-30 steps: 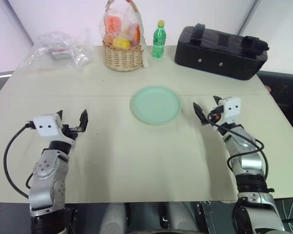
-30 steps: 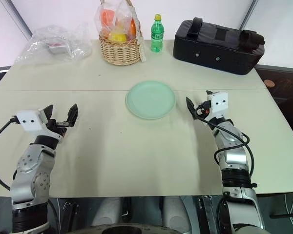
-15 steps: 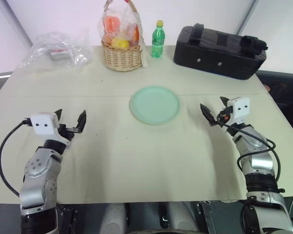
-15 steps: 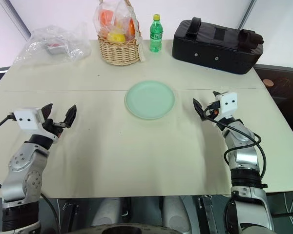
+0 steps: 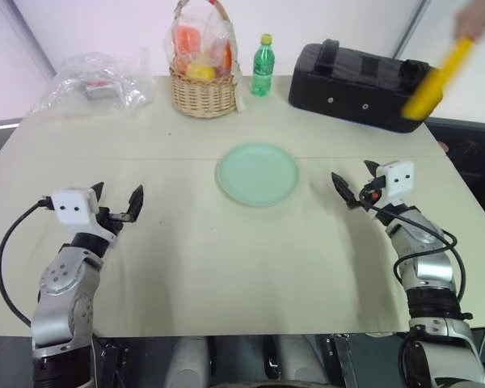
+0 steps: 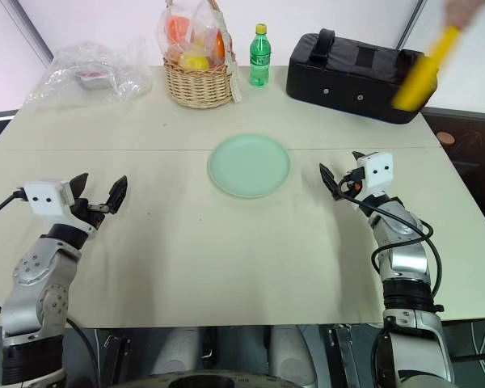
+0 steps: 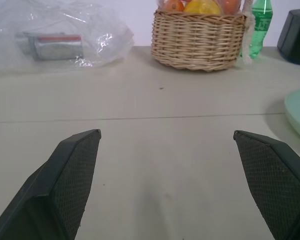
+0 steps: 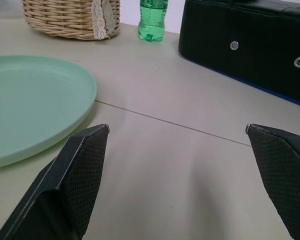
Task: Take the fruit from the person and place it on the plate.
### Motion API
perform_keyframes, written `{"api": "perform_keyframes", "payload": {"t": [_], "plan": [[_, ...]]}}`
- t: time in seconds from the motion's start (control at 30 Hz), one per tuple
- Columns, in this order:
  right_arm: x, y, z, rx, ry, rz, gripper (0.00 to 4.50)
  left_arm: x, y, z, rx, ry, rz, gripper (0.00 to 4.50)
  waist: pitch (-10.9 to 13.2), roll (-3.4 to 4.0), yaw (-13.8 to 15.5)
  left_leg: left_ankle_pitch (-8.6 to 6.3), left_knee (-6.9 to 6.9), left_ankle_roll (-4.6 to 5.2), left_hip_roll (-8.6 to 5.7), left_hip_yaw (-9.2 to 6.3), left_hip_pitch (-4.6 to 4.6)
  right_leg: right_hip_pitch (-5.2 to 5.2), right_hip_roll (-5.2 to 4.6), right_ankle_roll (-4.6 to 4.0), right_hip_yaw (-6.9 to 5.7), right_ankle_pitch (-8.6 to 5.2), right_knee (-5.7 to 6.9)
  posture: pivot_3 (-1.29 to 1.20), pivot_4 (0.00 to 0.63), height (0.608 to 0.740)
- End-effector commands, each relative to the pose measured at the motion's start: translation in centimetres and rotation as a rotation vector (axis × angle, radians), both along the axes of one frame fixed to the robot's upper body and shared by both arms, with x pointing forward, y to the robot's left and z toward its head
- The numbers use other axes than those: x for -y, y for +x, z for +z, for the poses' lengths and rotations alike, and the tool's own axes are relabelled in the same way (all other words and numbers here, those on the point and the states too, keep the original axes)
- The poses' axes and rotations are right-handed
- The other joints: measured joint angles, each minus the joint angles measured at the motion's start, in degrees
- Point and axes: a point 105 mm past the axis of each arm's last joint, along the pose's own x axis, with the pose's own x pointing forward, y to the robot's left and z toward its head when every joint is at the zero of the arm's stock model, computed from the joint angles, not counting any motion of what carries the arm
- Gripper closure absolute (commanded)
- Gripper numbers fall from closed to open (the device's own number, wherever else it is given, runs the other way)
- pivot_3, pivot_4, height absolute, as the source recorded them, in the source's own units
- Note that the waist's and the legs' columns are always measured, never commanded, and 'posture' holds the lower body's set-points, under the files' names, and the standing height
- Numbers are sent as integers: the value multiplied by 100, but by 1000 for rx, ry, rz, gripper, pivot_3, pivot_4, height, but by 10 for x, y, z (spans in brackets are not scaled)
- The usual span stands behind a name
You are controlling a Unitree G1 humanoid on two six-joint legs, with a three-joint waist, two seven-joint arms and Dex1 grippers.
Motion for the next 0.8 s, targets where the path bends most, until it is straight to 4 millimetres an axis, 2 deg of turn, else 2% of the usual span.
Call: {"api": "perform_keyframes", "payload": {"t": [0.03, 0.57, 0.7, 0.8], "plan": [[4, -1, 10, 42, 5, -12, 0, 0, -2, 13, 42, 25, -8, 45, 0, 0, -1, 0, 0, 0, 0, 0, 0, 0, 0, 0, 0, 0, 0, 0, 150, 740], [3, 1, 10, 47, 5, -17, 0, -1, 1, 12, 37, 28, -4, 45, 0, 0, -2, 0, 0, 0, 0, 0, 0, 0, 0, 0, 0, 0, 0, 0, 150, 740], [2, 1, 10, 46, 5, -16, 0, 20, -3, 30, 50, 34, -197, 45, 0, 0, -3, 0, 0, 0, 0, 0, 0, 0, 0, 0, 0, 0, 0, 0, 150, 740], [1, 2, 10, 44, 3, -13, 0, 32, -8, 62, 73, 75, -381, 45, 0, 0, 4, 0, 0, 0, 0, -1, 0, 0, 1, 0, -1, 0, 1, 0, 150, 740]]}}
